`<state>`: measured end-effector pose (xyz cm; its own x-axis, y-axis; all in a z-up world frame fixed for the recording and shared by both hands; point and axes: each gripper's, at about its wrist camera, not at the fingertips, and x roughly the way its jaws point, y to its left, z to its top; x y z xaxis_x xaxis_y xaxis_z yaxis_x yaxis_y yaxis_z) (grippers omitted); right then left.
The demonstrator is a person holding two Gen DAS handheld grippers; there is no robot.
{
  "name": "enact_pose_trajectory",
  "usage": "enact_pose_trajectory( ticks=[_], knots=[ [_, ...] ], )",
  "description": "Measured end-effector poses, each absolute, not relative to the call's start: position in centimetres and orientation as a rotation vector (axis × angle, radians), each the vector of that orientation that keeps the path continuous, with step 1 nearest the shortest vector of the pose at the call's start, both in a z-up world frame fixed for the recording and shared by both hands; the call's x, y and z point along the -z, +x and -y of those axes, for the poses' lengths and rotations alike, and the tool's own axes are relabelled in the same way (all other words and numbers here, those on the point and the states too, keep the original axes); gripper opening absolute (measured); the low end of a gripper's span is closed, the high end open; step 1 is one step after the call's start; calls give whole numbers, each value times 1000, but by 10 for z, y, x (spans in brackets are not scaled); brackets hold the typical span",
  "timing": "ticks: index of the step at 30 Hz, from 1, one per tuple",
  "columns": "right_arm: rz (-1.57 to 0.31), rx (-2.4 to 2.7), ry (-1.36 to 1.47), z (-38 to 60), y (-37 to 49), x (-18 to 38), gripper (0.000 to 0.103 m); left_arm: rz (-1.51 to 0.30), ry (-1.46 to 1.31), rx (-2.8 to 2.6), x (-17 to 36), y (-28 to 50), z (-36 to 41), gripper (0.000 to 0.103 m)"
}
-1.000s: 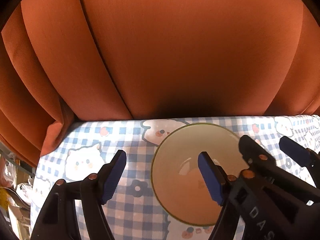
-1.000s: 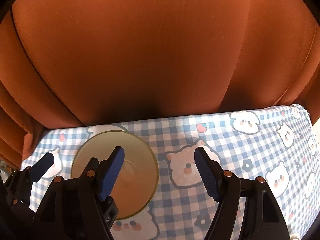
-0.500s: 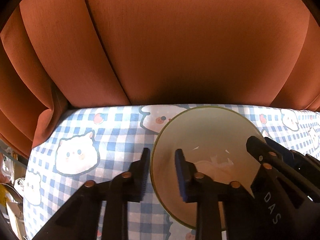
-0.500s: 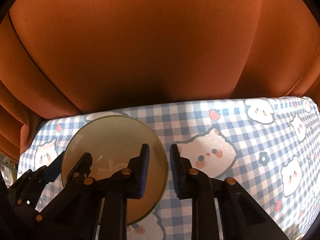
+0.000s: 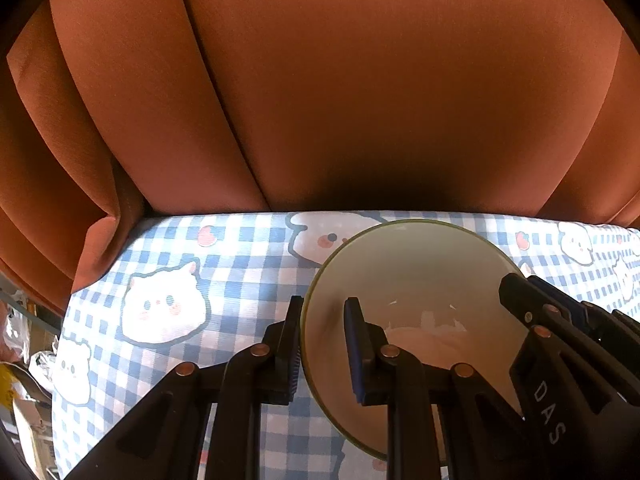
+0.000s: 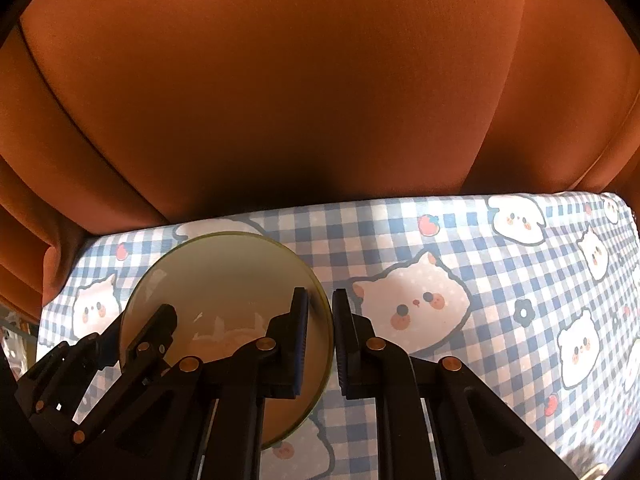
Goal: Organize plates and bowls
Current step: 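Lift the nested white bowls off the table with both tools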
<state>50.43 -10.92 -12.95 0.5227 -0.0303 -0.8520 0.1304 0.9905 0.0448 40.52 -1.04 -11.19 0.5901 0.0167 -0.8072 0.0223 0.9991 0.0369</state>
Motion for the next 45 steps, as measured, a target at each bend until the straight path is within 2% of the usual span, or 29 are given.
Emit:
enact_pose_trajectory(
  ticks=[25, 35, 45],
  knots=[
    [-876, 78, 88, 105, 437, 9, 16, -782, 19, -11, -6, 318, 16, 17],
    [-829, 48, 87, 119, 381, -26, 16, -732, 24, -39, -34, 260, 31, 17],
    [-804, 26, 85, 142, 312, -47, 16, -716, 11, -62, -36, 209, 44, 17]
  ],
)
